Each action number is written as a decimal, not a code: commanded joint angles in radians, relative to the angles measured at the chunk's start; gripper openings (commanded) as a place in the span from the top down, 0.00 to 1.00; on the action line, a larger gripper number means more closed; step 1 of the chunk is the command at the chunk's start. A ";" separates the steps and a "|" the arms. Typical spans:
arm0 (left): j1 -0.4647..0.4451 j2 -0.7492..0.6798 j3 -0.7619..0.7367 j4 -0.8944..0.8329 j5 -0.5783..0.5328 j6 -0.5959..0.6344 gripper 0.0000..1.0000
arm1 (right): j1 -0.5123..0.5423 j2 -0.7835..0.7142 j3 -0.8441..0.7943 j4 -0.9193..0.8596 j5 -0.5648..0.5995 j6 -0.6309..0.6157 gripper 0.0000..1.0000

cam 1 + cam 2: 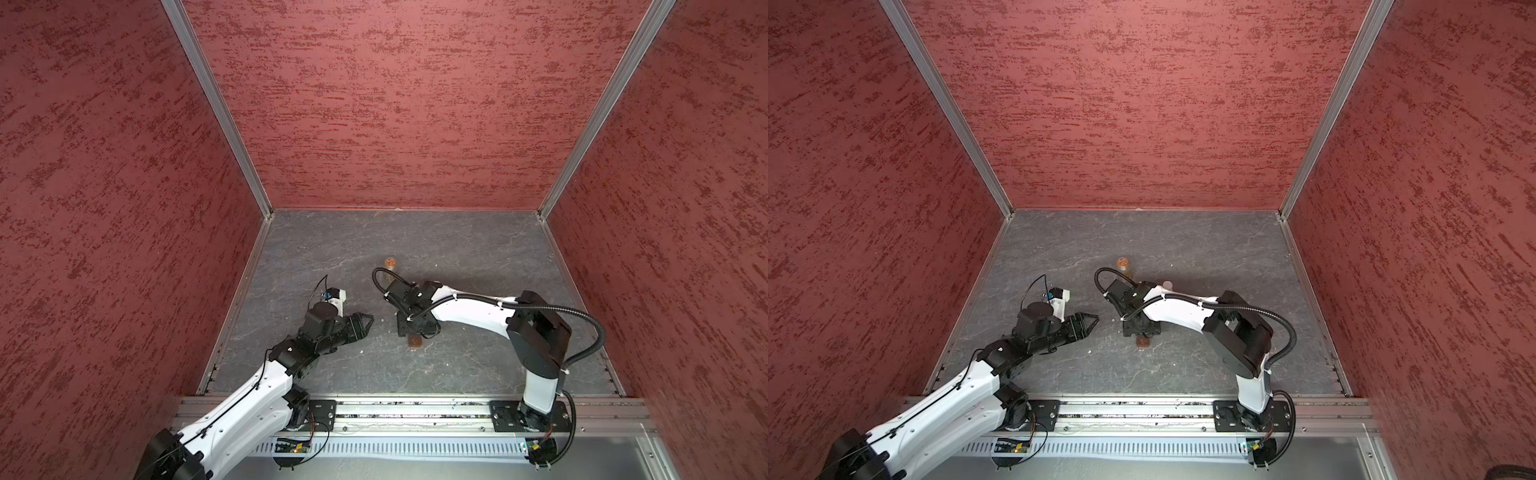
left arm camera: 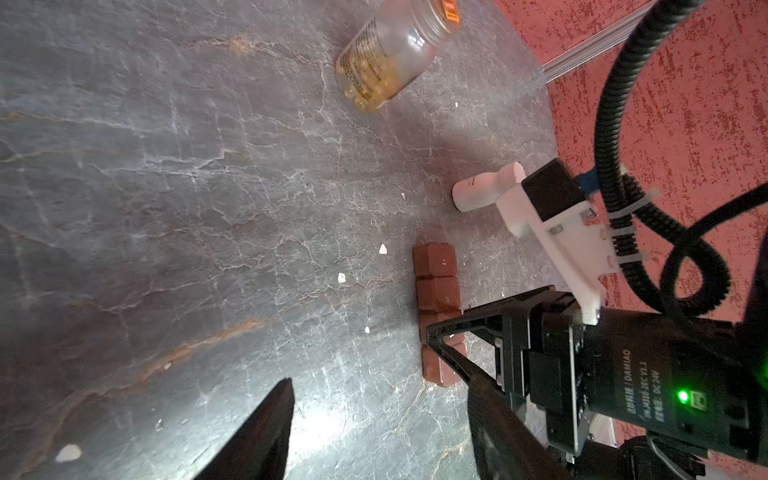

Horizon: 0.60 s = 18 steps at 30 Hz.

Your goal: Sort the pills into containers

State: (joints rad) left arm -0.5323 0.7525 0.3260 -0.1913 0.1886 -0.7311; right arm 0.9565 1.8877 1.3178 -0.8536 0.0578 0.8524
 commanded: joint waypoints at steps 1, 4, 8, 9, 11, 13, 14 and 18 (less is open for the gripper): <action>0.014 -0.013 -0.014 -0.005 0.020 0.024 0.33 | 0.003 0.020 0.033 -0.041 0.043 0.022 0.38; 0.019 -0.015 -0.020 -0.001 0.028 0.024 0.33 | 0.001 0.031 0.036 -0.038 0.042 0.023 0.38; 0.023 -0.013 -0.019 0.000 0.037 0.025 0.33 | -0.005 0.042 0.034 -0.029 0.027 0.019 0.46; 0.025 -0.012 -0.018 -0.003 0.039 0.026 0.33 | -0.006 0.040 0.032 -0.026 0.024 0.019 0.49; 0.026 -0.012 -0.016 -0.003 0.044 0.027 0.33 | -0.005 0.038 0.032 -0.024 0.022 0.015 0.53; 0.028 -0.010 -0.016 0.001 0.050 0.027 0.33 | -0.006 0.029 0.033 -0.025 0.025 0.012 0.55; 0.028 -0.009 -0.015 0.007 0.056 0.026 0.33 | -0.005 0.022 0.033 -0.027 0.026 0.012 0.56; 0.027 0.021 -0.024 0.076 0.105 0.013 0.34 | -0.005 -0.021 0.031 -0.045 0.038 -0.006 0.56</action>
State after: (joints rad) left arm -0.5106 0.7578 0.3202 -0.1745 0.2501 -0.7250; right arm 0.9539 1.9194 1.3273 -0.8696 0.0654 0.8539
